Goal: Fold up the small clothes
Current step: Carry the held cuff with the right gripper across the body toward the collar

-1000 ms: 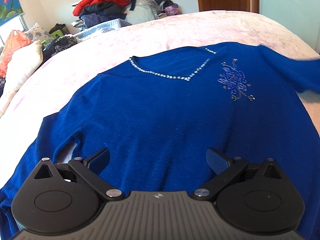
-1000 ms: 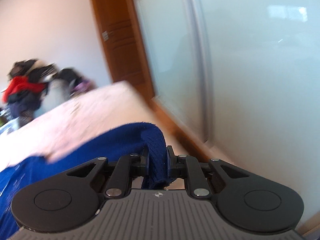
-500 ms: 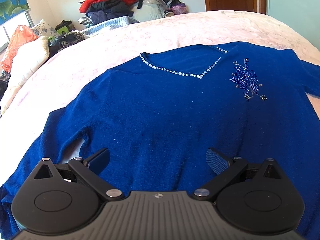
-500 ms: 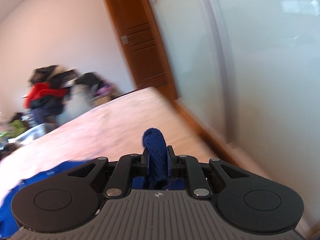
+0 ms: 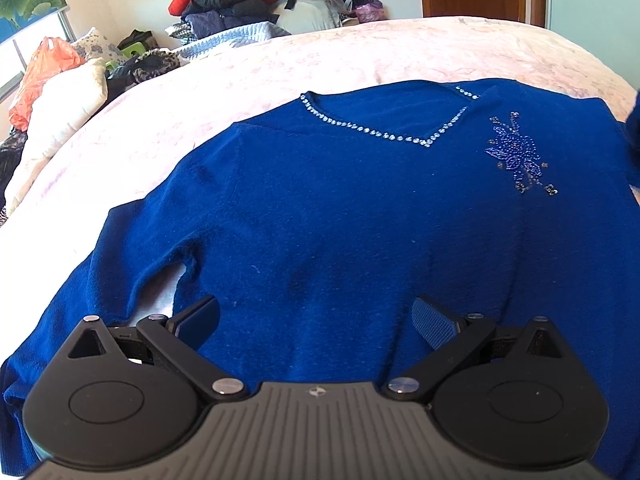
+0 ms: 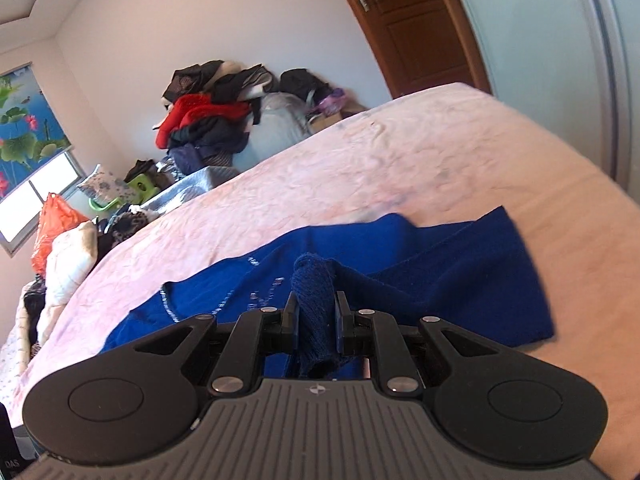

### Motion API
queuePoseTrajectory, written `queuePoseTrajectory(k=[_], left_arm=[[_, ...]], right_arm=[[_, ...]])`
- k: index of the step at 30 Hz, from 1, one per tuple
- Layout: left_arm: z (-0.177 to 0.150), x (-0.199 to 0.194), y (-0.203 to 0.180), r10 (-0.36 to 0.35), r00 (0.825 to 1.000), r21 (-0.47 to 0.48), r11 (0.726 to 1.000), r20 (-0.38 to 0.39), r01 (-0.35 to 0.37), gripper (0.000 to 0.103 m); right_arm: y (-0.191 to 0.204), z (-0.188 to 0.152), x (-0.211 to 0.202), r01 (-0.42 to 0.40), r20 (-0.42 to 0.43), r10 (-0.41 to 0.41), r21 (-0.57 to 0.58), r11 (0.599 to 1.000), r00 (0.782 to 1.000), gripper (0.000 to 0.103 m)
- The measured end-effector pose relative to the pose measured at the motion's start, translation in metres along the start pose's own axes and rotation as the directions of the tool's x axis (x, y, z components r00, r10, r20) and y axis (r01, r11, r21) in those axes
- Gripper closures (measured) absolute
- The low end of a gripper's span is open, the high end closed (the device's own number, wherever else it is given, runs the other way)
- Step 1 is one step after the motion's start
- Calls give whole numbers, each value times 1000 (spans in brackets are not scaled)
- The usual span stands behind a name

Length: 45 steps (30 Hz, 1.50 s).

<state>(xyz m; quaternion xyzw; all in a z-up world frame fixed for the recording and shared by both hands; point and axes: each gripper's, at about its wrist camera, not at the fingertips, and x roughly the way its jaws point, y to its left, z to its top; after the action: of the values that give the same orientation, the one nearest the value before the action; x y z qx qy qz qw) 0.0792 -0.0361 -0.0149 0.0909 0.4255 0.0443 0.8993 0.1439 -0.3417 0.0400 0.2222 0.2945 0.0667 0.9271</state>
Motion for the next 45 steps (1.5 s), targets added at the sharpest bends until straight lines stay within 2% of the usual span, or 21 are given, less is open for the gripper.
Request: queuePoseTrajectory(k=[7,10,14,19,26,32,35,37,38,40,42,45], left_arm=[[-3,4,19,-8,1000,-28,1000,-7,7,0],[-6,3,28,-7,1000,-30,1000,-4,7,0],[-9,0,42,39,999,-34,999,18,-39,0],[-13,2,65,92,996,-59,994,9,-91,0],[-21,8,97,74,996,-128,989,-41,-79,0],[-25,14,104,81,995,-134,987,-57,-88,0],[-25,13,105,80,995,-130,988,-61,-87,0],[-26,13,104,81,995,-126,988,-62,-88,0],[-25,14,104,83,995,-126,988,-62,-90,0],[-25,14,107,90,994,-132,986,-64,-98,0],[-25,16,109,92,993,-142,985,-74,-102,0],[-26,15,112,91,993,-152,983,-75,-102,0]], right_arm=[[47,26,-10,-48,99,50,-20,999,994,84],[76,31,4,-98,92,102,-47,994,990,84],[121,22,38,-165,32,168,-90,982,985,84],[170,0,94,-241,-93,232,-104,965,968,84],[225,-38,147,-283,-215,251,-136,949,944,83],[244,-57,175,-283,-278,235,-146,948,931,82],[247,-64,191,-289,-322,234,-136,948,917,74],[248,-70,199,-332,-380,269,-110,937,885,55],[247,-71,199,-361,-399,300,-85,929,866,38],[242,-69,191,-417,-383,373,-35,908,845,35],[237,-61,182,-424,-345,398,-1,906,850,35],[230,-56,183,-376,-334,353,-5,926,874,35]])
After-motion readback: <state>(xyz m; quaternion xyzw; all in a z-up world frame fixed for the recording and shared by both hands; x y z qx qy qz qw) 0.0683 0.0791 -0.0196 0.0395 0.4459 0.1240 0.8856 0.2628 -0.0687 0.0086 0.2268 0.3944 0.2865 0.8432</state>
